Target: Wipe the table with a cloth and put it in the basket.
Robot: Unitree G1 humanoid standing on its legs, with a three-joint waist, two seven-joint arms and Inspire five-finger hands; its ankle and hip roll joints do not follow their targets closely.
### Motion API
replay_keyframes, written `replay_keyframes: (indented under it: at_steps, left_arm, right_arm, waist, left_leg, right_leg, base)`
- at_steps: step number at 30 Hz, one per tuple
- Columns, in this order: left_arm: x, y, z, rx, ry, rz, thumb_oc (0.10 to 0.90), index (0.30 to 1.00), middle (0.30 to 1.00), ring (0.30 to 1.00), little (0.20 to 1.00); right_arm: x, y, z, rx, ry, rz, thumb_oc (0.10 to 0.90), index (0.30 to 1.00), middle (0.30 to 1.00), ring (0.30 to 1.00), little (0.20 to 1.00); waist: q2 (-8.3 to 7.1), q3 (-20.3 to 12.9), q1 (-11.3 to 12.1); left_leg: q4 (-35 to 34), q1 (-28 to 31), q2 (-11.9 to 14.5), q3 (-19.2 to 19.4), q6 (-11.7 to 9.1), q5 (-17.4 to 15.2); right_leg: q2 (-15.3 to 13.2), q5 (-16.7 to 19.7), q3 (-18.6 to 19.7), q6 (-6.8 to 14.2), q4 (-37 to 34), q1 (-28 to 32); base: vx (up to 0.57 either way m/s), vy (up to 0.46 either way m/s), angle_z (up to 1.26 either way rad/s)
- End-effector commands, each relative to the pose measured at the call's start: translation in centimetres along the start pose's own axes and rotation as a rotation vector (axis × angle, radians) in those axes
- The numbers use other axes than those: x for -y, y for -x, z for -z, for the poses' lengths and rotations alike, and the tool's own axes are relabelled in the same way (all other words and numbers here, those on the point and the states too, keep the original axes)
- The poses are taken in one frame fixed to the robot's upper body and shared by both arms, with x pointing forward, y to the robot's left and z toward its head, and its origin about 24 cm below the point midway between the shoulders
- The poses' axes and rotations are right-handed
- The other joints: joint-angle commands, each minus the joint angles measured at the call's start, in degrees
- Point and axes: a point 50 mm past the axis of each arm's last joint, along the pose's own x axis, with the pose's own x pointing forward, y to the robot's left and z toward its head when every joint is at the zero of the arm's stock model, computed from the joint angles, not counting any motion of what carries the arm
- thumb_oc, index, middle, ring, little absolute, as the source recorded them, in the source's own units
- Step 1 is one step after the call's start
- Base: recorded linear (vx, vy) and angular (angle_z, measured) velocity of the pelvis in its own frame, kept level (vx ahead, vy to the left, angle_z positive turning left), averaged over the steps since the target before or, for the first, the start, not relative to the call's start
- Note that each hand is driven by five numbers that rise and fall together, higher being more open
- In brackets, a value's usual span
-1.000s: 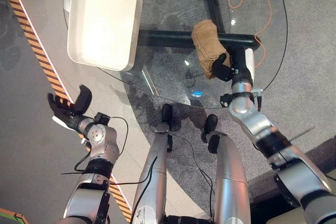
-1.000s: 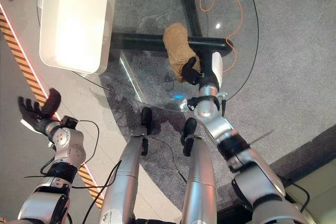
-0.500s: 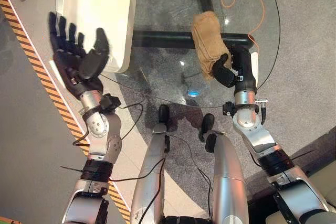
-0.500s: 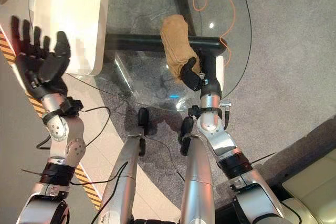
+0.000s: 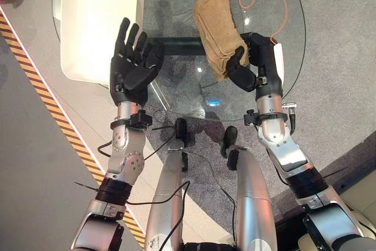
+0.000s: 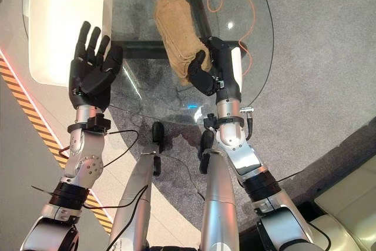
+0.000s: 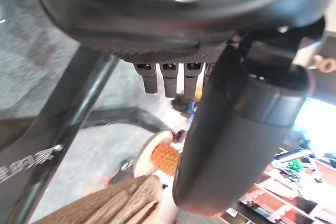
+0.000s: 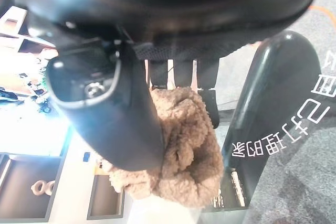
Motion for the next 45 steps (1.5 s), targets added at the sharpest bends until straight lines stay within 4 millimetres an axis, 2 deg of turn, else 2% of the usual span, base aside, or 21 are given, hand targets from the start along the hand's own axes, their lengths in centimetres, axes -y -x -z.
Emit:
replay_keyframes:
  at_steps: [1, 14, 24, 31, 45]
  left_arm:
    - [3.4, -1.3, -3.9, 0.180, 0.087, 0.198, 0.800, 0.900, 0.900, 0.900, 0.900]
    - [5.7, -2.3, -3.7, 0.134, 0.282, 0.313, 0.800, 0.900, 0.900, 0.900, 0.900]
    - [7.3, -3.1, -4.7, 0.158, 0.308, 0.394, 0.800, 0.900, 0.900, 0.900, 0.900]
    - [8.6, -3.3, -4.5, 0.109, 0.306, 0.437, 0.800, 0.900, 0.900, 0.900, 0.900]
    - [9.1, -3.8, -3.8, 0.046, 0.329, 0.446, 0.800, 0.900, 0.900, 0.900, 0.900]
  right_arm:
    - [0.3, -0.8, -11.1, 0.555, -0.188, 0.002, 0.100, 0.300, 0.300, 0.300, 0.200]
    - [-1.2, -0.6, -13.1, 0.628, -0.235, -0.117, 0.100, 0.300, 0.300, 0.300, 0.200]
    - [-1.9, -0.8, -13.6, 0.627, -0.240, -0.173, 0.100, 0.300, 0.300, 0.300, 0.200]
    - [-2.3, -0.5, -14.3, 0.659, -0.260, -0.216, 0.100, 0.300, 0.300, 0.300, 0.200]
    - [-3.0, -0.2, -15.7, 0.712, -0.284, -0.278, 0.100, 0.300, 0.300, 0.300, 0.200]
  waist:
    - [-0.53, -1.66, -0.29]
    - [-0.89, -1.66, -0.89]
    - [-1.02, -1.66, -1.20]
    - [-1.14, -1.66, -1.39]
    - [-1.29, -1.66, -1.53]
  left_leg:
    - [0.38, 3.92, -2.26, 5.51, 3.71, -5.21]
    - [0.22, 4.21, -2.05, 5.80, 3.41, -5.31]
    - [0.61, 3.95, -1.90, 5.89, 3.11, -5.38]
    - [0.59, 3.98, -1.92, 6.01, 3.05, -5.50]
    - [0.61, 4.06, -1.88, 6.09, 2.95, -5.53]
  right_leg:
    - [2.88, 2.76, 0.36, 1.92, -5.89, 3.07]
    - [2.92, 2.55, 0.52, 1.90, -6.05, 3.26]
    - [2.95, 2.33, 0.71, 1.82, -5.84, 3.07]
    - [2.89, 2.28, 0.63, 1.83, -5.97, 3.12]
    - [2.98, 2.28, 0.63, 1.94, -6.02, 3.12]
  base:
    - [0.00, 0.007, -0.08]
    - [0.00, 0.001, -0.01]
    - [0.00, 0.000, 0.00]
    - [0.00, 0.000, 0.00]
    - [0.00, 0.000, 0.00]
